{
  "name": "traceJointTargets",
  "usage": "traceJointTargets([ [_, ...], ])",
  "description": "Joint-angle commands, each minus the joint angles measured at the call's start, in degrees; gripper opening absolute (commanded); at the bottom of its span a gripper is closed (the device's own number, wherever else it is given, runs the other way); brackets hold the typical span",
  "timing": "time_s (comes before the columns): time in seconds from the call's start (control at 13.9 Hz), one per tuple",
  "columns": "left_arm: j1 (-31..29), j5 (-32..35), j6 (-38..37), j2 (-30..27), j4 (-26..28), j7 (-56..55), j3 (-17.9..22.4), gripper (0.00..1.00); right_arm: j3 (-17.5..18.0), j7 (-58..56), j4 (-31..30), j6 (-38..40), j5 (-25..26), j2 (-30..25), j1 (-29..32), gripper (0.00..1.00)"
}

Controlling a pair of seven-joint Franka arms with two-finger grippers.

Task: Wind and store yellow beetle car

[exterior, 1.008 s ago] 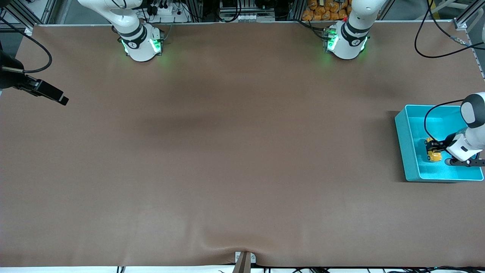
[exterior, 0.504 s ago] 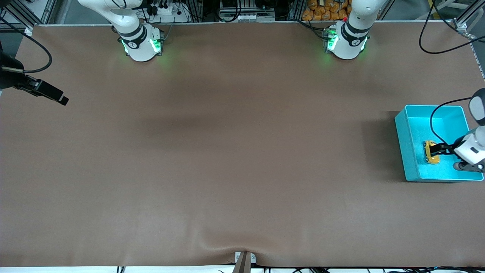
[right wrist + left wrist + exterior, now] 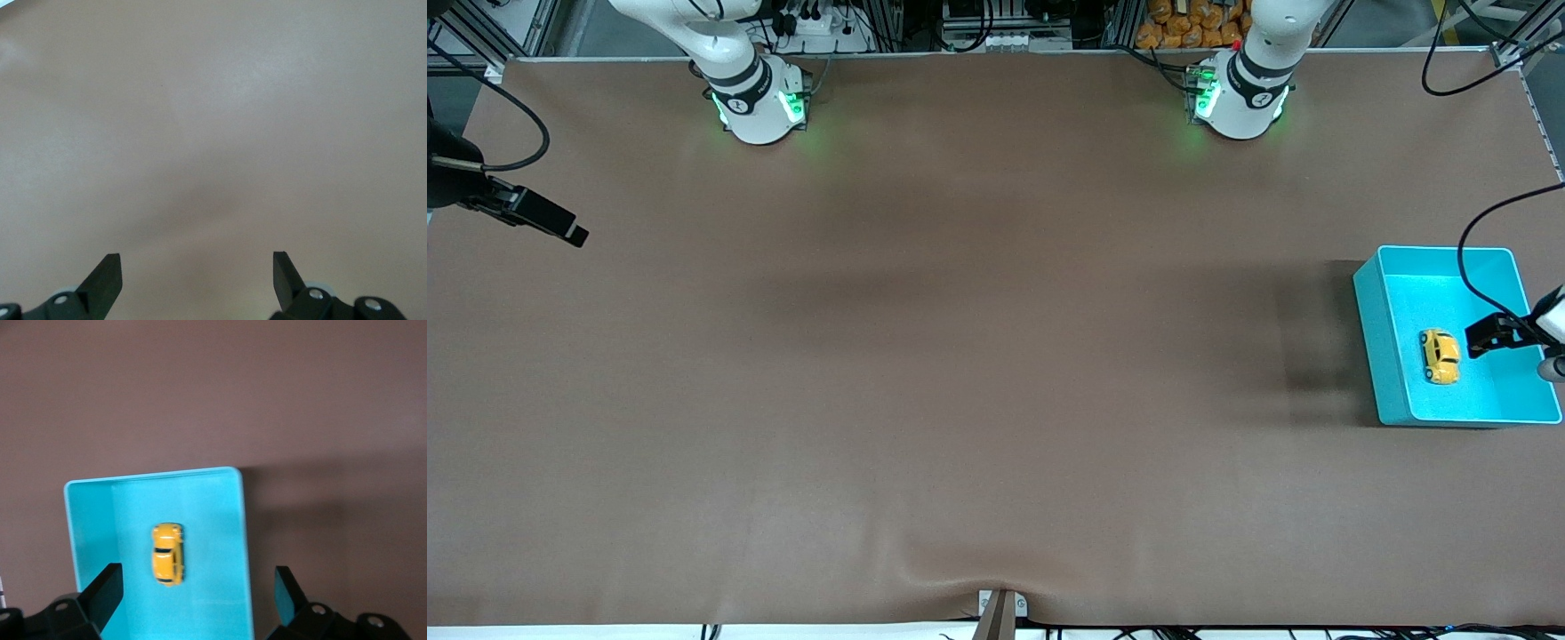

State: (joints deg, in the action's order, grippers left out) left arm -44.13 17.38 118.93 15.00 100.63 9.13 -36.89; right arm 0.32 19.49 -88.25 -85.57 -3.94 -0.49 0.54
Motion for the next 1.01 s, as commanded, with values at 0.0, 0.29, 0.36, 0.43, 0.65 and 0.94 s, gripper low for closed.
traceJointTargets([
  [0.0,13.4,-6.0,-4.7,-7.8,0.5,-0.1,10.3,1.0,-0.1,0.1,-0.8,-0.4,0.8,-0.8,-0.4,1.0],
  [0.29,33.0,-10.9,-14.4,-13.1,-2.4,-3.6,24.1,1.0,-0.1,0.1,-0.8,-0.4,0.8,-0.9,-0.2,1.0],
  [0.36,35.2,-11.0,-18.4,-13.1,-4.9,-4.9,24.6,1.0,-0.1,0.1,-0.8,-0.4,0.8,-0.9,-0.1,1.0],
  [0.43,37.4,-11.0,-22.7,-13.2,-7.7,-6.8,25.3,1.0,-0.1,0.1,-0.7,-0.2,0.8,-0.9,-0.1,1.0],
  [0.65,44.8,-13.1,-31.5,-13.2,-14.0,-12.0,29.5,1.0,-0.1,0.1,-0.7,-0.2,0.8,-1.0,-0.3,1.0],
  [0.94,49.1,-16.1,-35.2,-16.7,-14.4,-13.1,33.6,1.0,0.0,0.1,-0.7,-0.2,0.8,-1.0,-0.3,1.0],
])
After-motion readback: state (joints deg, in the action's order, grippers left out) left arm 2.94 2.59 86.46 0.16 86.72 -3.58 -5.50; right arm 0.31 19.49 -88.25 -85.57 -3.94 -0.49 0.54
